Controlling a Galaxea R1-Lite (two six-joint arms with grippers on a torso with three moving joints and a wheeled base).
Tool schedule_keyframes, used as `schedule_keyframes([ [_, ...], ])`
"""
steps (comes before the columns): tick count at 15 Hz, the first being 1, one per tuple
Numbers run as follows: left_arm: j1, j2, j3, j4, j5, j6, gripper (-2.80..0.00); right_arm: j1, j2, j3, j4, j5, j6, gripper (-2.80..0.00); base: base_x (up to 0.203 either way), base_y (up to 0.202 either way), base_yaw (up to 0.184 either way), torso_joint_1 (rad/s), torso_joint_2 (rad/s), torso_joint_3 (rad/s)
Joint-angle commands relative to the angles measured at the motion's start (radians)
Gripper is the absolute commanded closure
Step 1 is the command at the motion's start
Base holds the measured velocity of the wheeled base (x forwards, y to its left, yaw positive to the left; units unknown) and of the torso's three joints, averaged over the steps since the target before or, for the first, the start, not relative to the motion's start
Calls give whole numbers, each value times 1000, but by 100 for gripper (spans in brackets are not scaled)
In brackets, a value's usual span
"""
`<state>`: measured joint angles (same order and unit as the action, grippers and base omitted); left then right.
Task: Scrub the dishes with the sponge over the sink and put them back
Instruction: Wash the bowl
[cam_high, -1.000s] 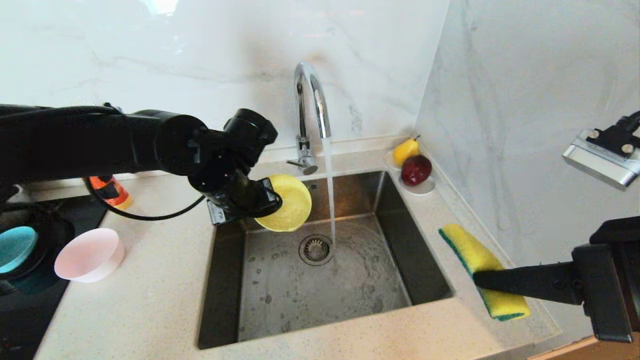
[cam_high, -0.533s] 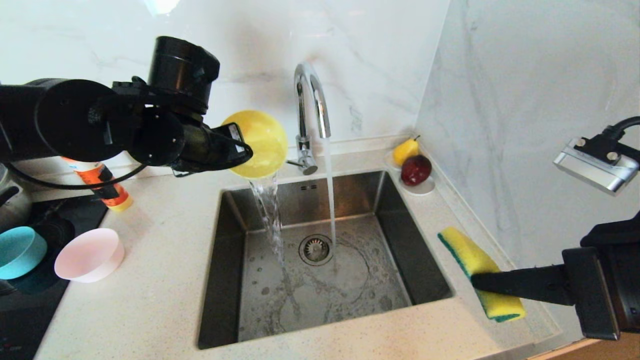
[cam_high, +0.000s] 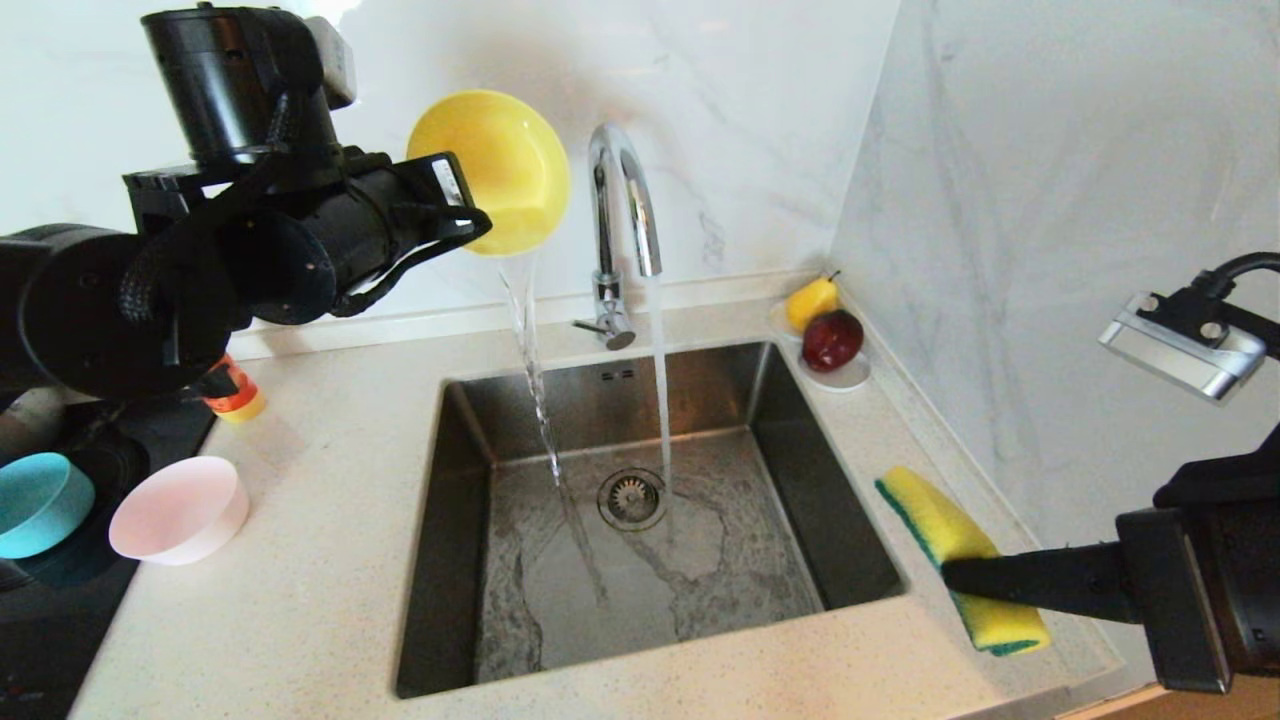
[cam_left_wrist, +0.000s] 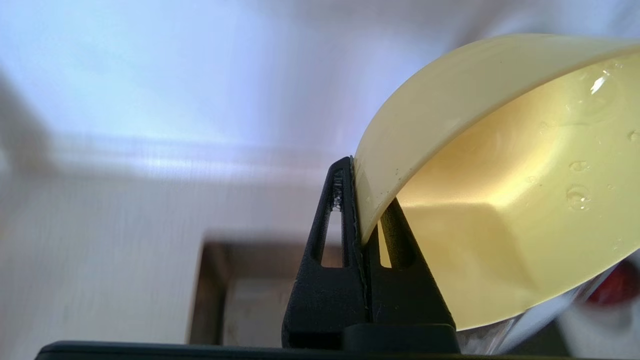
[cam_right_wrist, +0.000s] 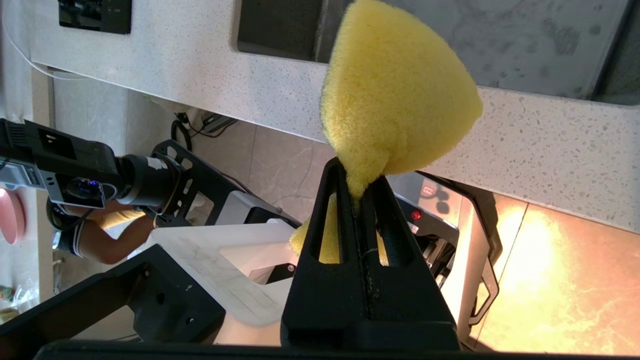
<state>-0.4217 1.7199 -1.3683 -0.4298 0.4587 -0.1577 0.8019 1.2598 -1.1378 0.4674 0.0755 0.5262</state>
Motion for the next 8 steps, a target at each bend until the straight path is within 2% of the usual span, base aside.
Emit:
schedule_keyframes([
  [1, 5, -18, 54, -193, -9, 43, 0, 0, 4, 3, 3, 2, 3, 0, 0, 0, 0, 0, 0, 0],
  [6, 13, -86, 181, -454, -152, 182, 0, 0, 7, 13, 3, 3, 5, 0, 0, 0, 0, 0, 0, 0],
  [8, 12, -116, 215, -492, -191, 189, 0, 0, 7, 13, 3, 3, 5, 0, 0, 0, 0, 0, 0, 0],
])
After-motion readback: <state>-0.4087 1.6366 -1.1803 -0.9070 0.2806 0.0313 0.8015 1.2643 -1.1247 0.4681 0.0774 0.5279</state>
